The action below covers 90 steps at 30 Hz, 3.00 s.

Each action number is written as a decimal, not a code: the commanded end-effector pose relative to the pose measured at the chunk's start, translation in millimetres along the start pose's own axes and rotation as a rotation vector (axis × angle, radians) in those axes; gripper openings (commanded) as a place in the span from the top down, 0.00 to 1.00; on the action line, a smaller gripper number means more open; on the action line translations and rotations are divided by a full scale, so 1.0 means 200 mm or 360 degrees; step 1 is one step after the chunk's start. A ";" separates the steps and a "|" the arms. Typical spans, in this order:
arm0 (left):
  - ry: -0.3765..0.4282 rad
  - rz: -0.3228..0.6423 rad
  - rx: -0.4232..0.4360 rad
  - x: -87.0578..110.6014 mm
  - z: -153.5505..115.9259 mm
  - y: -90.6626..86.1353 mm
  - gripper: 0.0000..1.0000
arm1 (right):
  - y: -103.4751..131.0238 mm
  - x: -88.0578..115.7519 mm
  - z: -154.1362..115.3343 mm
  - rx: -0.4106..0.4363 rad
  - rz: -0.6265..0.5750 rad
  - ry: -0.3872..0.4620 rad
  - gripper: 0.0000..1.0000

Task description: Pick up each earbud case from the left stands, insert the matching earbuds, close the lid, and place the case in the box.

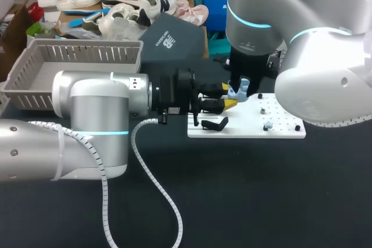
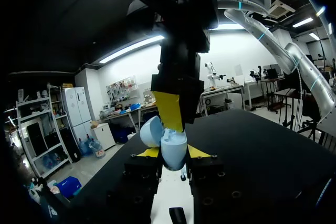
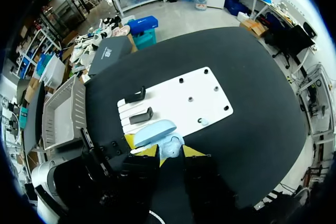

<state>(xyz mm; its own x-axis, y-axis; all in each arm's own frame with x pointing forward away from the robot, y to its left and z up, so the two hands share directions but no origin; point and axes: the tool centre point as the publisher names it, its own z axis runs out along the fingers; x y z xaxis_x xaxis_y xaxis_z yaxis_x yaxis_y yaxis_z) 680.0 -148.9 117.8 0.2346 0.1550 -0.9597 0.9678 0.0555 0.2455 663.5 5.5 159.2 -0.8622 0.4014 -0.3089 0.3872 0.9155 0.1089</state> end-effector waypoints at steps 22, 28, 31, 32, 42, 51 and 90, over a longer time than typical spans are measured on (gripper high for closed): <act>-0.0003 0.0002 -0.0004 0.00 0.00 0.00 1.00 | -0.20 0.24 -0.08 -0.0204 -0.0324 -0.0168 0.64; -0.0003 0.0002 -0.0004 0.00 0.00 0.00 1.00 | -0.30 0.28 0.04 -0.0206 -0.0368 -0.0192 0.65; -0.0003 0.0002 -0.0004 0.00 0.00 0.00 1.00 | -0.34 0.28 0.11 -0.0220 -0.0372 -0.0190 0.66; -0.0003 0.0002 -0.0004 0.00 0.00 0.00 1.00 | -0.35 0.28 0.14 -0.0221 -0.0371 -0.0188 0.65; -0.0003 0.0002 -0.0004 0.00 0.00 0.00 1.00 | -0.40 0.25 0.36 -0.0281 -0.0350 -0.0146 0.67; -0.0003 0.0002 -0.0004 0.00 0.00 0.00 1.00 | -0.44 0.23 0.46 -0.0249 -0.0301 -0.0126 0.67; -0.0003 0.0002 -0.0004 0.00 0.00 0.00 1.00 | -0.40 0.00 0.66 -0.0190 -0.0141 -0.0151 0.68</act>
<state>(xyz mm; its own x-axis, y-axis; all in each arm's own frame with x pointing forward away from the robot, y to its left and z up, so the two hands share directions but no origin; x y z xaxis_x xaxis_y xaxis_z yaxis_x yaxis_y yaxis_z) 680.0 -149.1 117.8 0.2345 0.1555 -0.9596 0.9678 0.0553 0.2454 671.4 -74.2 27.6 -0.8530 0.3209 -0.4116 0.2643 0.9456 0.1895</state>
